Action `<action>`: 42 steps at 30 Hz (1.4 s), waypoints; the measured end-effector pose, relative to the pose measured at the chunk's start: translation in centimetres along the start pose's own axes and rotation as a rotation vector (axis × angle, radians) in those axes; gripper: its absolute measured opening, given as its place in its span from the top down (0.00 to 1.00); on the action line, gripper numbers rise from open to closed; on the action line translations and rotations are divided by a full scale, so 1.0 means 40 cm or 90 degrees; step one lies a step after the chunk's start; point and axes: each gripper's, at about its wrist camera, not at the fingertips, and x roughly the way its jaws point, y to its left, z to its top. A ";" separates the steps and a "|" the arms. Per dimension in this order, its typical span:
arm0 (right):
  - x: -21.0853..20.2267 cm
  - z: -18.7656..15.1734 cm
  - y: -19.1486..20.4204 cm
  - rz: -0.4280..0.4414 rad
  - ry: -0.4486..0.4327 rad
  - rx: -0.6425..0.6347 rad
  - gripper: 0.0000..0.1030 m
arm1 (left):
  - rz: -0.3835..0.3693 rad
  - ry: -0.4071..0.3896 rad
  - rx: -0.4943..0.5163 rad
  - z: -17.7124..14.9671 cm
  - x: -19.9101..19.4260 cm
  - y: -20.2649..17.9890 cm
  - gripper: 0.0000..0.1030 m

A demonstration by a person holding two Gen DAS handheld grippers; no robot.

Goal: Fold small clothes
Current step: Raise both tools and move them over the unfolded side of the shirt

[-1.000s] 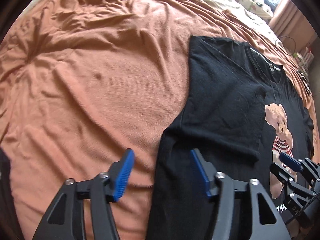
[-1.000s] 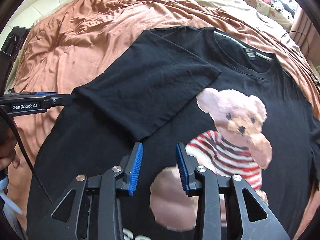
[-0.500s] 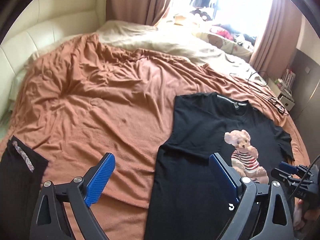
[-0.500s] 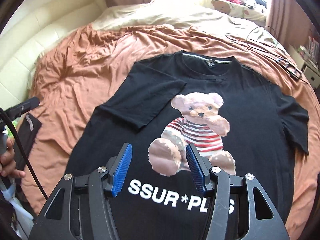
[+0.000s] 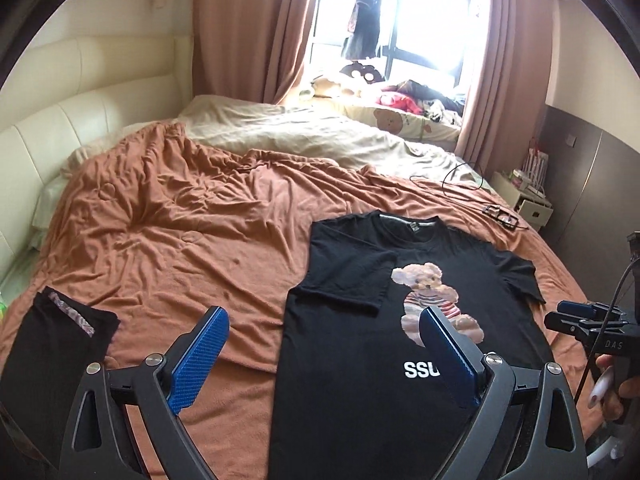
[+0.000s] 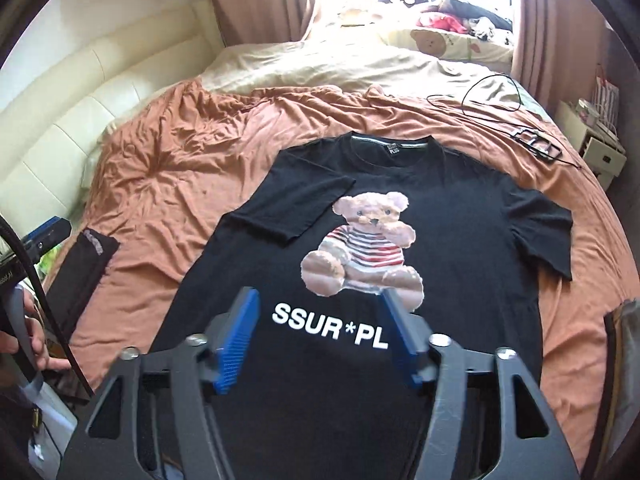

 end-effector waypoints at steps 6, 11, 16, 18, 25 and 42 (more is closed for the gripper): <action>-0.105 -0.054 -0.034 0.024 -0.026 0.019 0.18 | -0.043 -0.012 -0.020 -0.026 -0.092 -0.032 0.05; -0.188 -0.119 -0.072 0.009 -0.035 0.033 0.16 | -0.078 0.003 -0.017 -0.050 -0.155 -0.074 0.05; -0.264 -0.160 -0.093 -0.013 -0.023 0.037 0.16 | -0.082 0.002 0.023 -0.071 -0.213 -0.130 0.05; -0.299 -0.165 -0.092 -0.031 -0.036 0.029 0.16 | -0.092 -0.012 0.028 -0.078 -0.236 -0.149 0.05; -0.401 -0.221 -0.098 -0.105 -0.079 -0.003 0.16 | -0.109 -0.046 0.032 -0.077 -0.283 -0.219 0.03; -0.484 -0.282 -0.201 -0.117 -0.083 0.040 0.06 | -0.148 -0.055 0.067 -0.055 -0.269 -0.455 0.00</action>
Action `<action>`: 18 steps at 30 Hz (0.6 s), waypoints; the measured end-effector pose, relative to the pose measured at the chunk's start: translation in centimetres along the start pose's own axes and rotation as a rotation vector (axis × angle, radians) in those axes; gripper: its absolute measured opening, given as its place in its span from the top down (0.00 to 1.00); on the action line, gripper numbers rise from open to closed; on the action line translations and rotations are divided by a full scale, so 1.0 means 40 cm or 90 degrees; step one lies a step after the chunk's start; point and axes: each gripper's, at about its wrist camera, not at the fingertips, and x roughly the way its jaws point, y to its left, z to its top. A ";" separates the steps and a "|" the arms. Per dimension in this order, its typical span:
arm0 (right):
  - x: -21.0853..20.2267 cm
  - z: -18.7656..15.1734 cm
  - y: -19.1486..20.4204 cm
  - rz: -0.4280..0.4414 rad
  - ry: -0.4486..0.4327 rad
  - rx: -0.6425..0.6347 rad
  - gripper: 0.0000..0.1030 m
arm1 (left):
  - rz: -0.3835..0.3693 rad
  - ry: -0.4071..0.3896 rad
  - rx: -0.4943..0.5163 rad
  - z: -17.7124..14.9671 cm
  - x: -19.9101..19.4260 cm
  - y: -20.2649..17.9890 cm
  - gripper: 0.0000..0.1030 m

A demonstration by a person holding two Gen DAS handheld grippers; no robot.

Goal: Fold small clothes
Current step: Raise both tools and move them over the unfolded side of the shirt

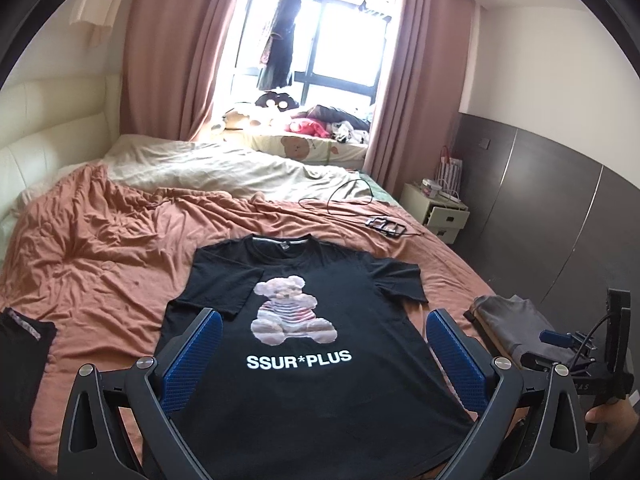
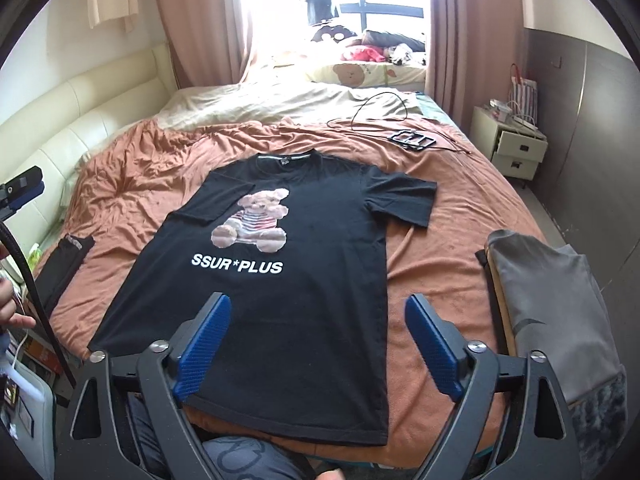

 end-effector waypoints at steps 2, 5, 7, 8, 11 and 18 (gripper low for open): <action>-0.005 -0.004 -0.009 -0.004 -0.011 0.010 0.00 | -0.007 0.013 0.014 0.006 0.022 -0.024 0.00; 0.008 -0.022 -0.032 -0.005 -0.012 0.023 0.00 | -0.026 0.033 0.021 0.012 0.058 -0.050 0.00; 0.026 -0.023 -0.051 -0.010 -0.005 0.033 0.00 | -0.029 0.040 0.032 0.012 0.086 -0.067 0.00; 0.034 -0.026 -0.062 -0.010 -0.001 0.038 0.00 | -0.033 0.045 0.038 0.012 0.103 -0.075 0.00; 0.062 -0.014 -0.095 -0.006 0.006 0.054 0.00 | -0.053 0.061 0.034 0.018 0.161 -0.089 0.00; 0.143 0.036 -0.189 -0.013 0.011 0.115 0.00 | -0.080 0.113 -0.003 0.033 0.306 -0.098 0.00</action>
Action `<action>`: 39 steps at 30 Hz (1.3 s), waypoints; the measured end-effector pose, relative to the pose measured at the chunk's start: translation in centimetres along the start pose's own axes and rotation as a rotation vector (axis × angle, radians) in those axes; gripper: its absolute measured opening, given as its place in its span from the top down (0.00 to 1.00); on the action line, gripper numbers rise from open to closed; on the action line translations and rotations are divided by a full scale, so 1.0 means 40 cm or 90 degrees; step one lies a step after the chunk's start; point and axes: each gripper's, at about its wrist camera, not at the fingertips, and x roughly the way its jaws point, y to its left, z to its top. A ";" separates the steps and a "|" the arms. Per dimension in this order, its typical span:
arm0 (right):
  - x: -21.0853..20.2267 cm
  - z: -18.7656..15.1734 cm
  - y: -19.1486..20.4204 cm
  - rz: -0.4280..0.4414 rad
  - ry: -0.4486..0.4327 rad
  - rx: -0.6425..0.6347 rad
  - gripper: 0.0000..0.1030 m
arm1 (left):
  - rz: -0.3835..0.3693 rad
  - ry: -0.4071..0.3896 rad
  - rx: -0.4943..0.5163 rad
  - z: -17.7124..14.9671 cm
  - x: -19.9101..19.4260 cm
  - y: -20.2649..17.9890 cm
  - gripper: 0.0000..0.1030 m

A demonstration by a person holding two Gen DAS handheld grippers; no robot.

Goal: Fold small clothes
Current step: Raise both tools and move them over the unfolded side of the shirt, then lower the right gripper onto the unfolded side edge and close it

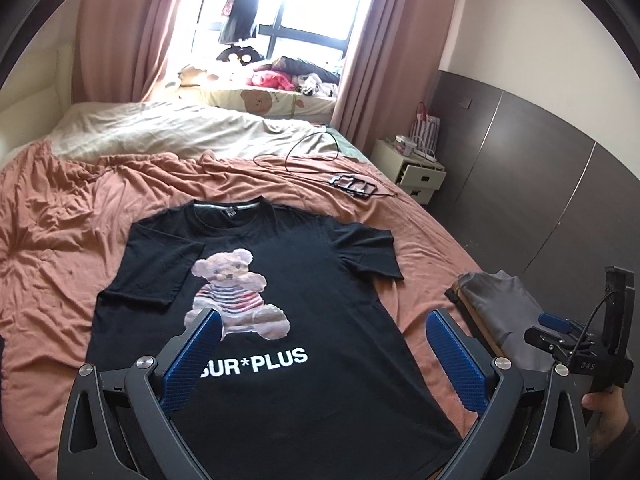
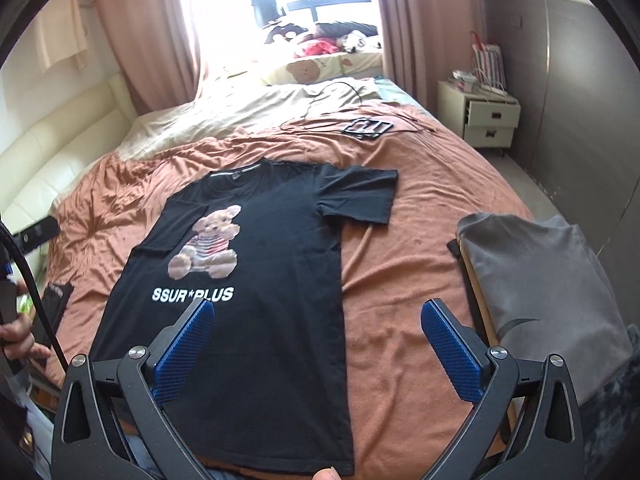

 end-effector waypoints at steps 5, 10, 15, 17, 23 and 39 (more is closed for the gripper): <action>0.060 0.054 -0.039 0.000 -0.015 0.021 0.00 | 0.001 0.017 0.010 0.033 0.094 -0.002 0.00; 0.127 0.087 -0.076 -0.005 -0.015 0.045 0.06 | 0.005 0.027 0.018 0.071 0.179 -0.002 0.00; 0.206 0.126 -0.105 -0.012 -0.014 0.066 0.08 | 0.011 0.035 0.034 0.098 0.264 -0.004 0.00; 0.243 0.144 -0.115 -0.014 -0.014 0.070 0.08 | 0.015 0.044 0.047 0.108 0.302 -0.010 0.00; 0.348 0.186 -0.126 -0.056 -0.039 0.045 0.08 | 0.023 0.057 0.076 0.130 0.415 -0.020 0.00; 0.655 0.234 -0.184 -0.068 -0.010 0.042 0.08 | 0.018 0.104 0.103 0.146 0.709 -0.022 0.00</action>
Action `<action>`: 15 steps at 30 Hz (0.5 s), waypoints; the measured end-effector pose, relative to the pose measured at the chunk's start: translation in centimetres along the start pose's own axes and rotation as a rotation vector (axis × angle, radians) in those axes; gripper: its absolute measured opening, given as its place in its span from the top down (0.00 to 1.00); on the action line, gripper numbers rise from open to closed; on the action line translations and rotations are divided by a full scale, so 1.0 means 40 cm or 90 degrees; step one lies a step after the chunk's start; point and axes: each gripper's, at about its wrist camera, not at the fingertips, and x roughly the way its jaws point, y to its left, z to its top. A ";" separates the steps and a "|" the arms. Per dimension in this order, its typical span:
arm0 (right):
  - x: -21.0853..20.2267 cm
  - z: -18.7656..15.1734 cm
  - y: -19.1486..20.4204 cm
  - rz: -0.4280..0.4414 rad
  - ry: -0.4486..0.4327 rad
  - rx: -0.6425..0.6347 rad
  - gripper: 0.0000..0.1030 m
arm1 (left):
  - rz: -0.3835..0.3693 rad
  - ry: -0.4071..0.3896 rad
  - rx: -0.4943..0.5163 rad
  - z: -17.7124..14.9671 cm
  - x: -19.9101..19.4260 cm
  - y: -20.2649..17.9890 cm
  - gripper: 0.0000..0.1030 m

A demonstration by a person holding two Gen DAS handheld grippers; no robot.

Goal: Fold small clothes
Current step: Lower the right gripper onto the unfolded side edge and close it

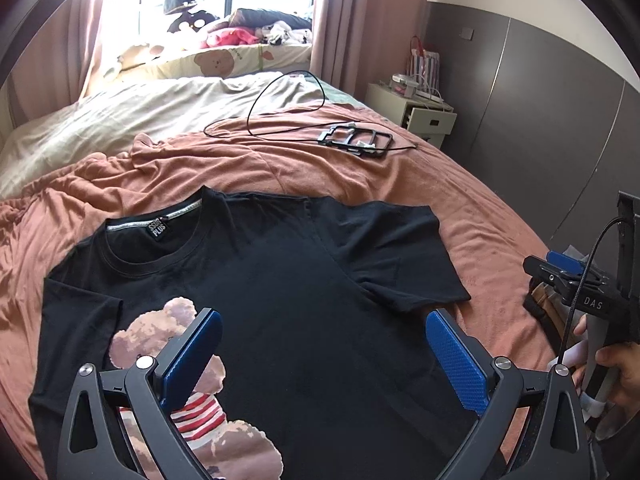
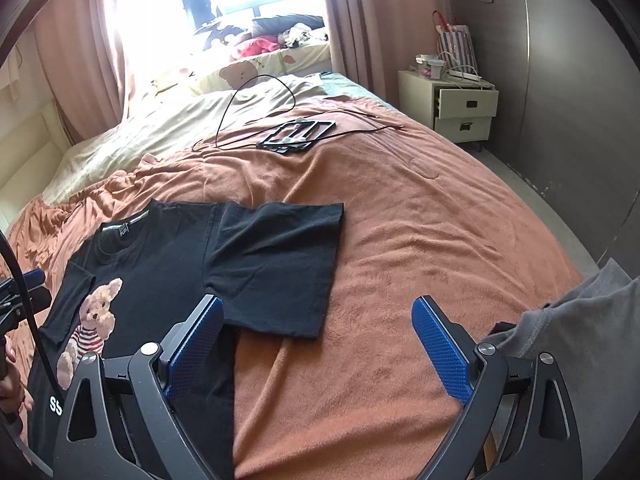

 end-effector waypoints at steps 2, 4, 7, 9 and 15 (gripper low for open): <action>0.042 0.011 -0.006 0.007 0.026 0.002 0.08 | -0.002 0.006 0.001 0.001 0.038 0.000 0.00; 0.083 0.028 -0.016 0.016 0.048 0.005 0.08 | -0.003 0.012 0.008 0.001 0.074 -0.005 0.01; 0.148 0.058 -0.048 0.017 0.067 0.020 0.08 | 0.006 0.028 0.014 -0.008 0.129 -0.008 0.06; 0.179 0.071 -0.065 0.021 0.073 0.029 0.09 | -0.003 0.052 0.014 -0.012 0.167 -0.007 0.13; 0.285 0.093 -0.077 0.068 0.126 0.055 0.39 | 0.008 0.096 0.024 -0.020 0.269 -0.005 0.34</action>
